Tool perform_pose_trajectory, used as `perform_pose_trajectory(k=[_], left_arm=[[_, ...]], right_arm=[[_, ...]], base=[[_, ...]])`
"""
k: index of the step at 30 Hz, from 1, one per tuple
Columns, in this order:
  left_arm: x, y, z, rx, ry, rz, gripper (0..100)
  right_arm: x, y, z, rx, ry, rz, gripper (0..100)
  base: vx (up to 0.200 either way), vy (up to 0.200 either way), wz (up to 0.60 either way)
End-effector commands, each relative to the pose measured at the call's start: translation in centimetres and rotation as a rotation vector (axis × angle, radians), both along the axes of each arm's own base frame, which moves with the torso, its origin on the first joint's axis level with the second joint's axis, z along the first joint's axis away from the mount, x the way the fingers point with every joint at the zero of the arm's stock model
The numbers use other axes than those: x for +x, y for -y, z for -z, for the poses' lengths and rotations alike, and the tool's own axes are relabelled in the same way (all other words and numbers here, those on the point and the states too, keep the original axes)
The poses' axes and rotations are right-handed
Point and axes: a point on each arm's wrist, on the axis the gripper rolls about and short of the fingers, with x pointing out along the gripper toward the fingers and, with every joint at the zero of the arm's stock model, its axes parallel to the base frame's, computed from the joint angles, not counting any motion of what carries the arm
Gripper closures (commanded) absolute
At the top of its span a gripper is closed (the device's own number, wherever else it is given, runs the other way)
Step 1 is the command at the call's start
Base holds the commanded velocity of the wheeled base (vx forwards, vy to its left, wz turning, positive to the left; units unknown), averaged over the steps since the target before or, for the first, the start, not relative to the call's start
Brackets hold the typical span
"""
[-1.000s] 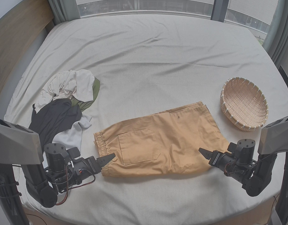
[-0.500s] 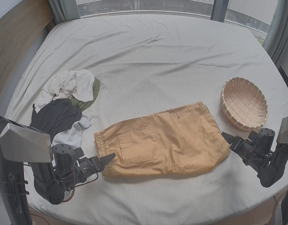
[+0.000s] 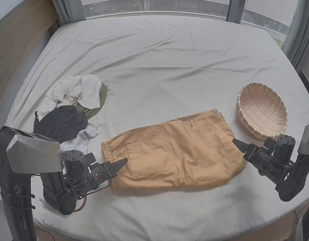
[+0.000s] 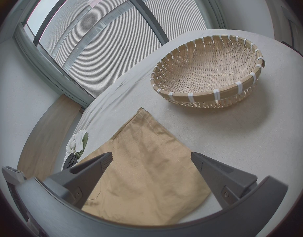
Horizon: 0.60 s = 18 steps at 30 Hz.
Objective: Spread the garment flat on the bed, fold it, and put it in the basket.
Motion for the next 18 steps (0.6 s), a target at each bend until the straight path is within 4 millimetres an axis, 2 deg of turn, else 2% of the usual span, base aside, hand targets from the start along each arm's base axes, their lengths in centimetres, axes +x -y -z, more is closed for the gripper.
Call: perform_pose_trajectory(k=[1, 5, 6, 10, 15, 18], left_arm=[[-0.1, 0.0, 0.0, 0.001, -0.003, 0.000, 100], [-0.3, -0.4, -0.5, -0.008, 0.001, -0.012, 100], [-0.8, -1.0, -1.8, -0.044, 0.008, -0.033, 100], [-2.5, -2.4, -4.4, -0.095, 0.024, -0.023, 100], [-4.3, -3.3, -5.3, -0.088, 0.018, -0.029, 100], [-4.6, -4.8, -5.6, -0.079, 0.024, -0.075, 100]], right_arm=[[-0.3, -1.2, 0.0, 0.006, -0.004, -0.045, 0], [-0.4, -1.4, 0.0, 0.006, -0.004, -0.049, 0], [-0.4, -1.6, 0.0, 0.008, -0.004, -0.060, 0], [-0.4, -2.6, 0.0, 0.021, 0.001, -0.091, 0], [0.2, -3.4, 0.4, 0.021, 0.002, -0.111, 0], [1.0, -3.7, 0.9, 0.021, -0.001, -0.109, 0]], base=[[0.000, 0.000, 0.00], [0.000, 0.000, 0.00], [0.000, 0.000, 0.00], [0.000, 0.000, 0.00], [0.000, 0.000, 0.00], [0.000, 0.000, 0.00]])
